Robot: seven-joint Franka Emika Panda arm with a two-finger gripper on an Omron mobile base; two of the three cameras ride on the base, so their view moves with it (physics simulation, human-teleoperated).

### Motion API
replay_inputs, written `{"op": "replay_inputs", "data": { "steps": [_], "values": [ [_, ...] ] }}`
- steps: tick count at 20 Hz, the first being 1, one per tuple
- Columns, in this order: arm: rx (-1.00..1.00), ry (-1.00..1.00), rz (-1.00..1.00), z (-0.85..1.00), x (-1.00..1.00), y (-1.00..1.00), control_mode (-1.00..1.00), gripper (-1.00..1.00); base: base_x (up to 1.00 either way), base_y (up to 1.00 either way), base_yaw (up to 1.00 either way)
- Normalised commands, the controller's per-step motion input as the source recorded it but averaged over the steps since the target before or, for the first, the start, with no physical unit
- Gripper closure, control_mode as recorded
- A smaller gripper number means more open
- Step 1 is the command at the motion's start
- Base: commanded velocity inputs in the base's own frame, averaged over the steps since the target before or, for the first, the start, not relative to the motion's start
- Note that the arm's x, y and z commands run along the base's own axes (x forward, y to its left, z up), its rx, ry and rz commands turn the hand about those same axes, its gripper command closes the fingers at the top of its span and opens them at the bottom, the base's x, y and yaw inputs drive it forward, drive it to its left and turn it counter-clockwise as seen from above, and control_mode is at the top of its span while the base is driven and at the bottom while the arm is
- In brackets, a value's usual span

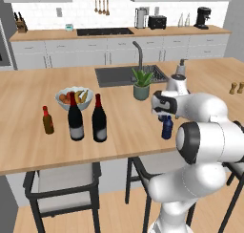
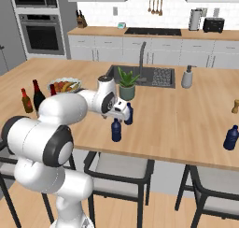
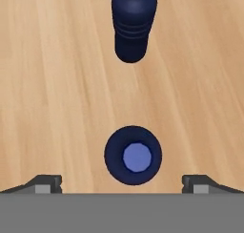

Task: Move the plastic bottles in the middle to the plastics group, and the glass bottles in the middle to the glass group.

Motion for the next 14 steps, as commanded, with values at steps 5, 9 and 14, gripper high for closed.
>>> {"op": "replay_inputs", "data": {
  "steps": [5, 9, 14],
  "values": [
    [0.00, -0.04, -0.01, -0.19, -0.03, -0.08, -1.00, -1.00, 0.00, 0.00, 0.00],
    [0.00, 0.00, 0.00, -0.22, 0.03, -0.11, -1.00, -1.00, 0.00, 0.00, 0.00],
    [0.00, 0.00, 0.00, -0.20, 0.20, 0.00, -1.00, -1.00, 0.00, 0.00, 0.00]
  ]
}}
